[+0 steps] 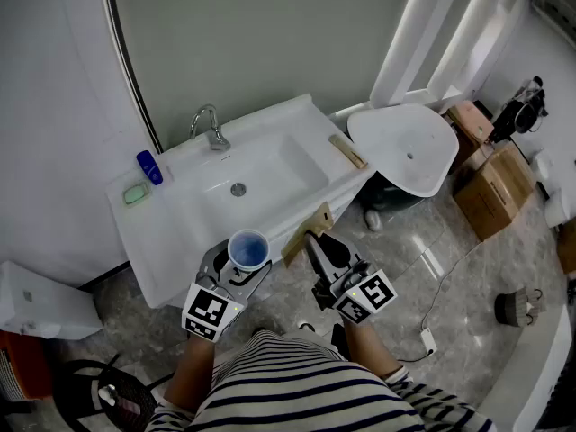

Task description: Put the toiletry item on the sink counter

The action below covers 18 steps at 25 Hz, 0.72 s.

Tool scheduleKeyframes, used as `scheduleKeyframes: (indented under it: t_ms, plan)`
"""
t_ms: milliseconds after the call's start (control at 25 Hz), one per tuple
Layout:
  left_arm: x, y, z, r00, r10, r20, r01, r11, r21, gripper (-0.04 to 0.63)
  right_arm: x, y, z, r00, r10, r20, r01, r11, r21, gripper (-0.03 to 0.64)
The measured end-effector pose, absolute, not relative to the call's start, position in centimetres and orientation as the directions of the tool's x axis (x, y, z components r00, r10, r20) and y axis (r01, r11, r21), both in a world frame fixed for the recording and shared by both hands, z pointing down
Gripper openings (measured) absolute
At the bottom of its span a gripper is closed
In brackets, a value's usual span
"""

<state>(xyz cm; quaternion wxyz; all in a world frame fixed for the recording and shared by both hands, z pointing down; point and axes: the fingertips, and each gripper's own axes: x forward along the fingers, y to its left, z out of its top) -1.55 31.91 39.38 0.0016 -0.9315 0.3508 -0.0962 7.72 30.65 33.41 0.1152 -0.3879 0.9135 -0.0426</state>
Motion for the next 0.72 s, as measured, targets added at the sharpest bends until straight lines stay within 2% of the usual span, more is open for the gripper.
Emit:
scheduleKeyframes:
  t_ms: [720]
  plan:
    - [-1.6,32.2,39.8,0.739,-0.651,0.173,-0.650,-0.757,-0.070,0.285,6.8,31.4,34.2,-0.688,-0.709,-0.154,-0.702,0.705,-0.106,0.032]
